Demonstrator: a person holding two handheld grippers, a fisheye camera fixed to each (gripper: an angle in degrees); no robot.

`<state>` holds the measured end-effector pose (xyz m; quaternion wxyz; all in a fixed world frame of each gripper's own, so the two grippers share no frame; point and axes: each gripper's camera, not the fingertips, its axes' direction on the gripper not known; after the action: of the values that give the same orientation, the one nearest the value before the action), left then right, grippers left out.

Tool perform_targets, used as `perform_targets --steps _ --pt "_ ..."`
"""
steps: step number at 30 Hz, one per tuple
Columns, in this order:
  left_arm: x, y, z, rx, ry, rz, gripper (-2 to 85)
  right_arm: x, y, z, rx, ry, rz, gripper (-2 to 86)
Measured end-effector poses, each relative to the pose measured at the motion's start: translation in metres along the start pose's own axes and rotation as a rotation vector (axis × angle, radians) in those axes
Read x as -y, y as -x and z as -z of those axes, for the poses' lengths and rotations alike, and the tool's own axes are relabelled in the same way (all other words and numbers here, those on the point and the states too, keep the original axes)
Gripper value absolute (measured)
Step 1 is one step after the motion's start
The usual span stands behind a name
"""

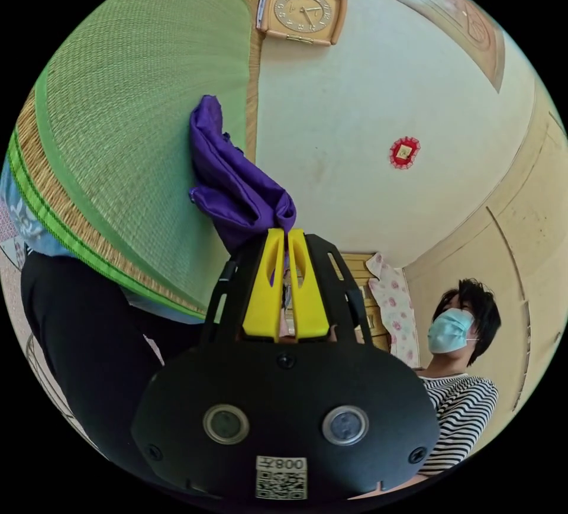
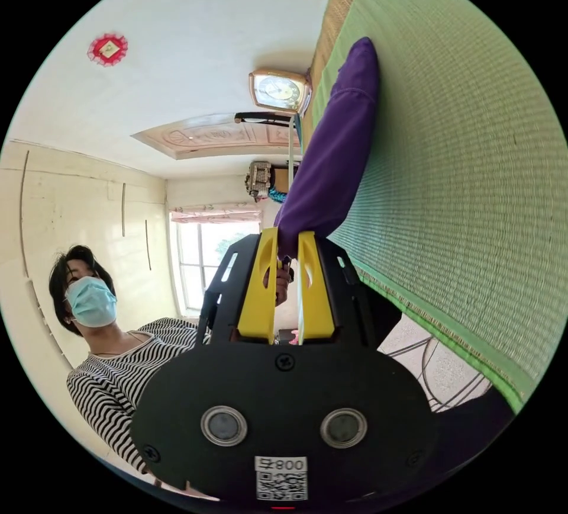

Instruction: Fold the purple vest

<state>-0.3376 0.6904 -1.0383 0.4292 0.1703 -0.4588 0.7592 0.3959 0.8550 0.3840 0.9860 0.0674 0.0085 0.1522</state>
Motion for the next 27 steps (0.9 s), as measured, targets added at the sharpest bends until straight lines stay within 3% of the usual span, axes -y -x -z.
perform_targets --steps 10,18,27 --pt "-0.062 -0.108 -0.067 -0.102 0.123 -0.232 0.7 -0.109 0.105 0.038 0.027 -0.026 0.206 1.9" --pt "-0.088 -0.176 -0.157 -0.173 0.25 -0.36 0.6 -0.192 0.175 0.084 0.043 -0.151 0.355 1.8" --pt "-0.045 -0.222 -0.333 -0.153 0.401 -0.465 0.6 -0.162 0.194 0.148 0.002 -0.311 0.391 2.0"
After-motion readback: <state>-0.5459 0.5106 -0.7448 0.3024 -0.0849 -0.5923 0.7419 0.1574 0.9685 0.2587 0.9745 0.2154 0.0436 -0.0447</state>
